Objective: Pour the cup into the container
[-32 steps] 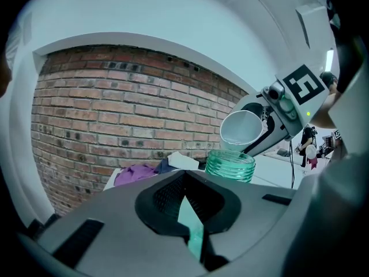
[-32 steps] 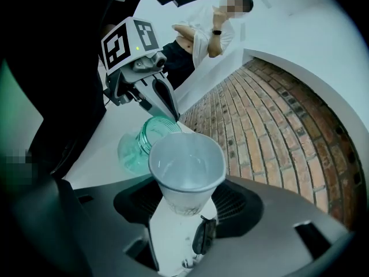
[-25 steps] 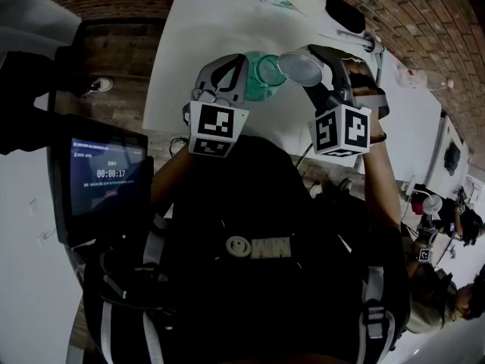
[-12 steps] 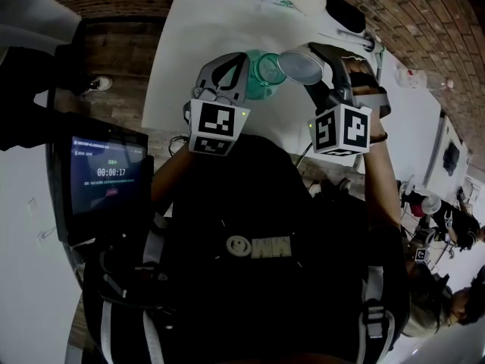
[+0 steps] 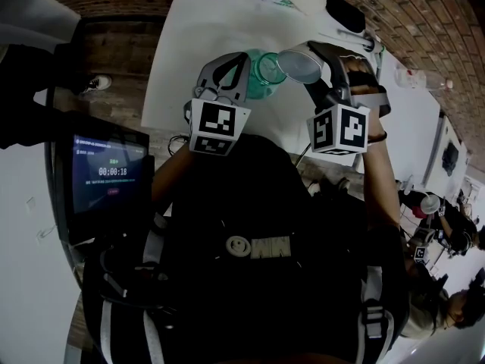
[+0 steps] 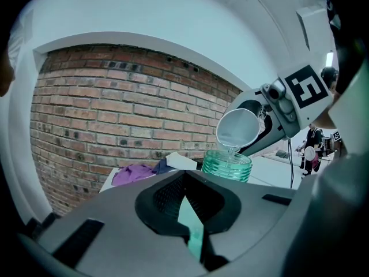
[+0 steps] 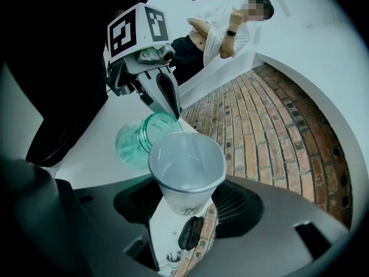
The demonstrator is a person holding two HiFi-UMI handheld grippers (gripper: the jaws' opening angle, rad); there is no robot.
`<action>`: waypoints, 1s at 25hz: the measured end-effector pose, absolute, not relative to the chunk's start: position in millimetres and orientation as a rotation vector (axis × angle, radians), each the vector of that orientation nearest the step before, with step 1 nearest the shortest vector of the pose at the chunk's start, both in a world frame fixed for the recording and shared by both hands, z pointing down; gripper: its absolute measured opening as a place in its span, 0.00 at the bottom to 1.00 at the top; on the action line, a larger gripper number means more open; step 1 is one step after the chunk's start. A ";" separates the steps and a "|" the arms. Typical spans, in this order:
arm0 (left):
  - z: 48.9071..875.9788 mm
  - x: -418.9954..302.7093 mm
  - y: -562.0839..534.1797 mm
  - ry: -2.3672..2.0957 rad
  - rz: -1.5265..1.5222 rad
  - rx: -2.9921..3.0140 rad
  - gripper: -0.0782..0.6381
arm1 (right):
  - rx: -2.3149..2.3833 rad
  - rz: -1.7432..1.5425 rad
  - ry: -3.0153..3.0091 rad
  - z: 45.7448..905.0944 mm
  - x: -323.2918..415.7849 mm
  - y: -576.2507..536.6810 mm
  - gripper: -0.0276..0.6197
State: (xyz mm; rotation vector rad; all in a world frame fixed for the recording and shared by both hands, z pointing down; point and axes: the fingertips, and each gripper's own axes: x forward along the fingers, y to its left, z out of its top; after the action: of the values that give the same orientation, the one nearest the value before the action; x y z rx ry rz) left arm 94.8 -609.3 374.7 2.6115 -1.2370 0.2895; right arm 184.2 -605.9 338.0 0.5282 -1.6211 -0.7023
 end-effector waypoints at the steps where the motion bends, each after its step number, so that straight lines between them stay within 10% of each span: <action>1: 374.5 94.8 -609.5 -1.237 0.293 2.613 0.10 | 0.527 -0.704 -1.620 337.7 184.0 -605.8 0.46; 25: 371.0 101.6 -609.1 -1.216 0.279 2.612 0.10 | 0.471 -0.789 -1.541 335.3 184.2 -608.7 0.46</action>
State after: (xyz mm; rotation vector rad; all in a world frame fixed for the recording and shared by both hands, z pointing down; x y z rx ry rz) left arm 101.6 -609.1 371.0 2.6123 -1.2164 0.2792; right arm 184.2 -608.7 335.3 0.4711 -1.5414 -0.7888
